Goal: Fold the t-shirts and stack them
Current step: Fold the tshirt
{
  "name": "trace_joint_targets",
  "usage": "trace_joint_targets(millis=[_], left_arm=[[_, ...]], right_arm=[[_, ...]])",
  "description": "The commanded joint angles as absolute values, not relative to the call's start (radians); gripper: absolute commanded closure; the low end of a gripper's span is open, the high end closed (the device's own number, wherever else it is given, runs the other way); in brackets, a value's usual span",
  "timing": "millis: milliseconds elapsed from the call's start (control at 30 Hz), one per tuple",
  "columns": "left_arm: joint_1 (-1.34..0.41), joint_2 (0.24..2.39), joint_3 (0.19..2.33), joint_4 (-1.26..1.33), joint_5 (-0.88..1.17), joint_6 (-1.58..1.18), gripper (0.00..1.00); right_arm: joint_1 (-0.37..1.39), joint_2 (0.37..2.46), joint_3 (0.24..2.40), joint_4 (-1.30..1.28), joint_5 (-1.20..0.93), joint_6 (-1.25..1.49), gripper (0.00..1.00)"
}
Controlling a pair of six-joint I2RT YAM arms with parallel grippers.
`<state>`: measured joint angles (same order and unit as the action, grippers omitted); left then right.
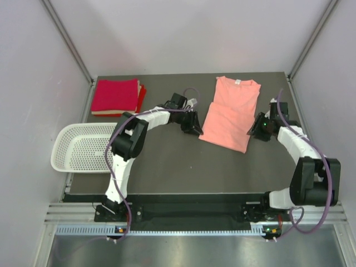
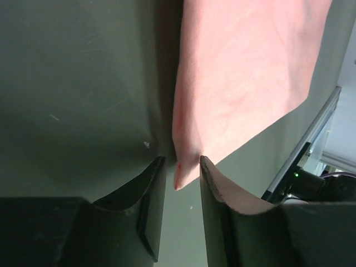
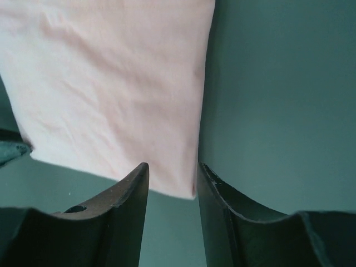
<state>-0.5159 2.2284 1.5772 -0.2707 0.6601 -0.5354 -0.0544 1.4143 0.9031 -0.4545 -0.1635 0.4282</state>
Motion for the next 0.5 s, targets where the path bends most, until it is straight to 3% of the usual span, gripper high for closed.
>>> trace_joint_targets(millis=[0,33,167,467], left_arm=[[-0.517,2.221,1.559,-0.278,0.621,-0.497,0.66],[-0.517,2.215,1.548,-0.282,0.614,-0.495,0.69],[-0.518,2.188,1.493,-0.282,0.607,-0.503,1.00],[-0.525,2.027,1.212,-0.186,0.617,-0.578,1.00]], right_arm=[[-0.052,1.309,0.871,-0.495,-0.193,0.411,0.59],[-0.052,1.290,0.852,-0.499,-0.196,0.411,0.59],[-0.051,1.214,0.813,-0.540,-0.202,0.423,0.60],[-0.054,1.140,0.870,-0.653,-0.144,0.449,0.61]])
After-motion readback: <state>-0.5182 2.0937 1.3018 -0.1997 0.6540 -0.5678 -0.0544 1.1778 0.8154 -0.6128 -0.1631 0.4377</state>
